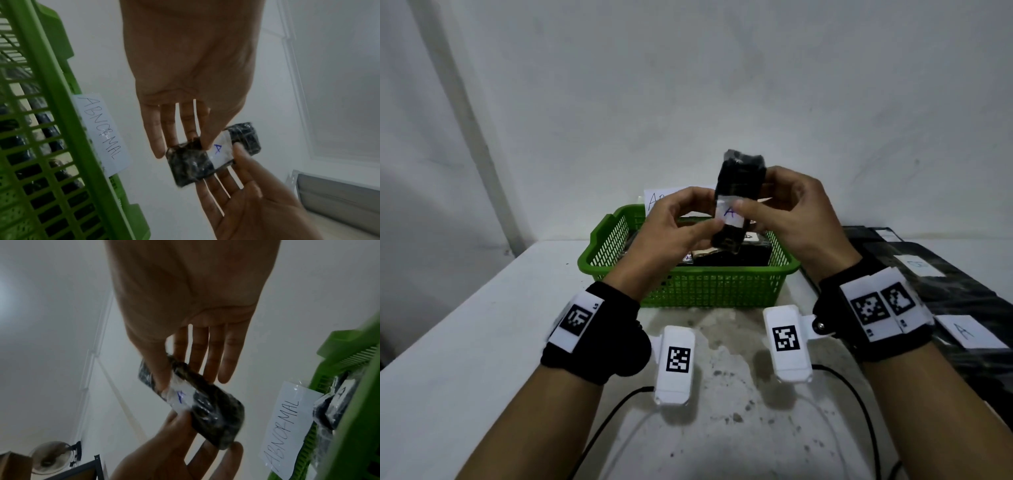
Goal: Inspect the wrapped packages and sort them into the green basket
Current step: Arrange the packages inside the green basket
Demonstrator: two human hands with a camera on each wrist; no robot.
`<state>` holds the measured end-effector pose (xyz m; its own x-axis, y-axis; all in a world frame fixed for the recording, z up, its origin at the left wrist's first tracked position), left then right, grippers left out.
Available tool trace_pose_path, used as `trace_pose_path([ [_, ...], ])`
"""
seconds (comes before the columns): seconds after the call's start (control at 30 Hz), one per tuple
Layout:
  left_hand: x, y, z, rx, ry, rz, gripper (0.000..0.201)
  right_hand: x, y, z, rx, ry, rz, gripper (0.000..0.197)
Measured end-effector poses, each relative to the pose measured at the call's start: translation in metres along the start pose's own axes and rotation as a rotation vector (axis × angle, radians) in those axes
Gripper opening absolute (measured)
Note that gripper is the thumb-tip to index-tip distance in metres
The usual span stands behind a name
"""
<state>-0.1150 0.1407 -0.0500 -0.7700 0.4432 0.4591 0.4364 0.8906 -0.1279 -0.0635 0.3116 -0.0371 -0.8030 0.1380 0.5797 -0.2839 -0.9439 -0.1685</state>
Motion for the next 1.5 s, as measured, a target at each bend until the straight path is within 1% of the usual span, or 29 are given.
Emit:
trace_pose_path([
  [0.07, 0.001, -0.006, 0.001, 0.008, 0.046, -0.055, 0.023, -0.003, 0.002, 0.010, 0.084, 0.032, 0.109, 0.022],
  [0.1, 0.002, -0.007, 0.001, 0.016, 0.072, -0.077, 0.024, -0.003, 0.004, 0.014, 0.130, 0.054, 0.139, 0.022],
  [0.17, 0.002, -0.008, 0.001, 0.063, 0.131, -0.101, 0.025, -0.003, 0.006, 0.017, 0.200, 0.074, 0.128, 0.020],
  [0.27, 0.002, -0.007, 0.003, 0.111, 0.189, -0.108, 0.024, -0.004, 0.011, 0.016, 0.222, 0.046, 0.074, 0.002],
  [0.3, 0.002, -0.008, 0.004, 0.109, 0.196, -0.109, 0.024, -0.004, 0.012, 0.015, 0.214, 0.031, 0.058, 0.001],
  [0.4, 0.001, -0.010, 0.006, 0.089, 0.210, -0.106, 0.025, -0.003, 0.009, 0.012, 0.172, -0.033, 0.035, 0.012],
  [0.47, 0.000, -0.012, 0.003, 0.056, 0.213, -0.099, 0.024, -0.004, 0.009, 0.014, 0.103, -0.092, 0.034, 0.020],
  [0.53, -0.002, -0.013, 0.001, 0.010, 0.201, -0.082, 0.022, -0.006, 0.011, 0.016, 0.017, -0.124, 0.026, 0.025],
  [0.6, -0.002, -0.015, 0.002, -0.032, 0.165, -0.073, 0.022, -0.006, 0.012, 0.015, -0.022, -0.121, 0.021, 0.028],
  [0.67, 0.000, -0.018, 0.004, -0.079, 0.094, -0.077, 0.024, -0.005, 0.010, 0.014, 0.001, -0.107, 0.013, 0.029],
  [0.73, 0.002, -0.017, 0.003, -0.108, 0.035, -0.103, 0.026, -0.005, 0.008, 0.014, 0.045, -0.104, 0.009, 0.034],
  [0.8, 0.004, -0.016, 0.002, -0.120, -0.047, -0.140, 0.040, -0.006, 0.006, 0.013, 0.070, -0.100, 0.021, 0.042],
  [0.83, 0.004, -0.015, 0.001, -0.138, -0.103, -0.126, 0.049, -0.006, 0.006, 0.012, 0.072, -0.097, 0.037, 0.046],
  [0.9, 0.004, -0.012, 0.000, -0.188, -0.175, -0.025, 0.058, -0.006, 0.008, 0.009, 0.049, -0.091, 0.092, 0.051],
  [0.93, 0.004, -0.011, 0.000, -0.210, -0.170, 0.003, 0.056, -0.007, 0.010, 0.008, 0.039, -0.086, 0.124, 0.052],
  [1.0, 0.004, -0.013, 0.000, -0.260, -0.137, -0.025, 0.048, -0.008, 0.012, 0.009, 0.036, -0.063, 0.141, 0.050],
  [1.07, 0.005, -0.015, -0.001, -0.306, -0.109, -0.034, 0.054, -0.007, 0.011, 0.013, 0.007, -0.028, 0.037, 0.047],
  [1.13, 0.003, -0.013, -0.002, -0.302, -0.088, 0.005, 0.059, -0.004, 0.008, 0.015, -0.043, 0.013, -0.110, 0.051],
  [1.17, 0.002, -0.011, -0.003, -0.283, -0.077, 0.030, 0.056, -0.003, 0.006, 0.014, -0.044, 0.053, -0.146, 0.055],
  [1.23, 0.000, -0.006, -0.005, -0.248, -0.052, 0.077, 0.046, -0.002, 0.006, 0.011, -0.013, 0.133, -0.114, 0.057],
  [1.27, 0.000, -0.004, -0.006, -0.236, -0.039, 0.098, 0.043, -0.002, 0.006, 0.011, -0.004, 0.143, -0.086, 0.053],
  [1.33, -0.001, -0.001, -0.007, -0.225, -0.030, 0.128, 0.037, -0.003, 0.005, 0.012, 0.006, 0.125, -0.090, 0.045],
  [1.43, -0.002, -0.002, -0.008, -0.237, -0.028, 0.132, 0.026, -0.003, 0.002, 0.013, 0.057, 0.124, -0.086, 0.042],
  [1.5, -0.003, -0.002, -0.007, -0.227, -0.015, 0.132, 0.025, -0.004, 0.001, 0.014, 0.072, 0.150, -0.067, 0.043],
])
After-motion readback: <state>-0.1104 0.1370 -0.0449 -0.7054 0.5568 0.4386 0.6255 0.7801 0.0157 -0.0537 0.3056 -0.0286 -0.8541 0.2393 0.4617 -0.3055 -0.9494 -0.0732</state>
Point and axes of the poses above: each hand's wrist, its own x-axis towards the middle knuckle, its own y-axis out of the palm, z = x × y, the point moved 2 cm from there along x, towards the middle knuckle, and after that the axes turned 2 degrees about y, right-handed, at the moved point
